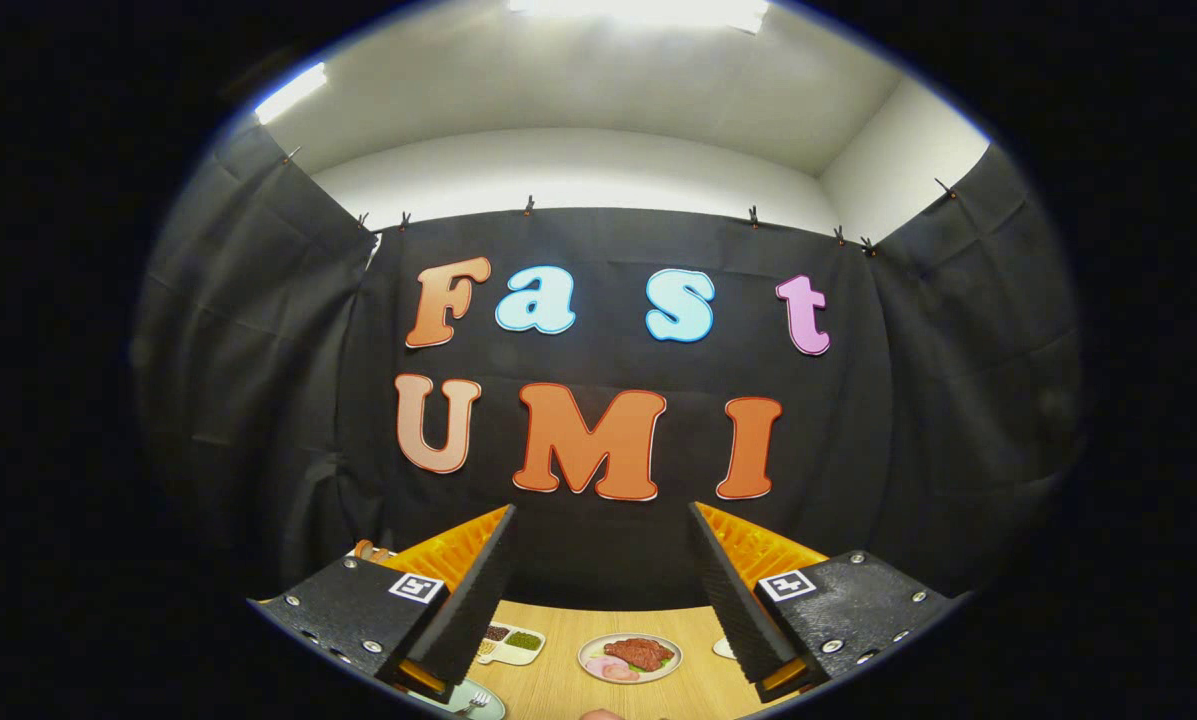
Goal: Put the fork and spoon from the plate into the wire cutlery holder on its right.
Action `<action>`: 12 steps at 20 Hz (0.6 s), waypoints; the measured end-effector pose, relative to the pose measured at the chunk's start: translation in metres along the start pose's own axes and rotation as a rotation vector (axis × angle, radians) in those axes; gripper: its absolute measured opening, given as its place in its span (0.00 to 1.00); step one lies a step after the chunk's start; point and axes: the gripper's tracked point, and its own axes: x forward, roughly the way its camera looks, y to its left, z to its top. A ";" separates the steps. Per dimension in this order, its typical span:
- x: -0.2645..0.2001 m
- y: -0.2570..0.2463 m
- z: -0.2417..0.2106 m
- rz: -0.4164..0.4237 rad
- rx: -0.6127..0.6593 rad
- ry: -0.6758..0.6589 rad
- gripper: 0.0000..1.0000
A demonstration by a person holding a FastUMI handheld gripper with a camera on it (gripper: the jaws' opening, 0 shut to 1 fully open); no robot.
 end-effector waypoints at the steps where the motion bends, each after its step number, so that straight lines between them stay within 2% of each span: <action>1: -0.001 0.003 -0.005 0.004 0.012 0.014 0.98; 9: 0.003 0.047 -0.061 0.081 0.067 0.193 0.98; 12: 0.003 0.071 -0.099 0.117 0.064 0.315 0.99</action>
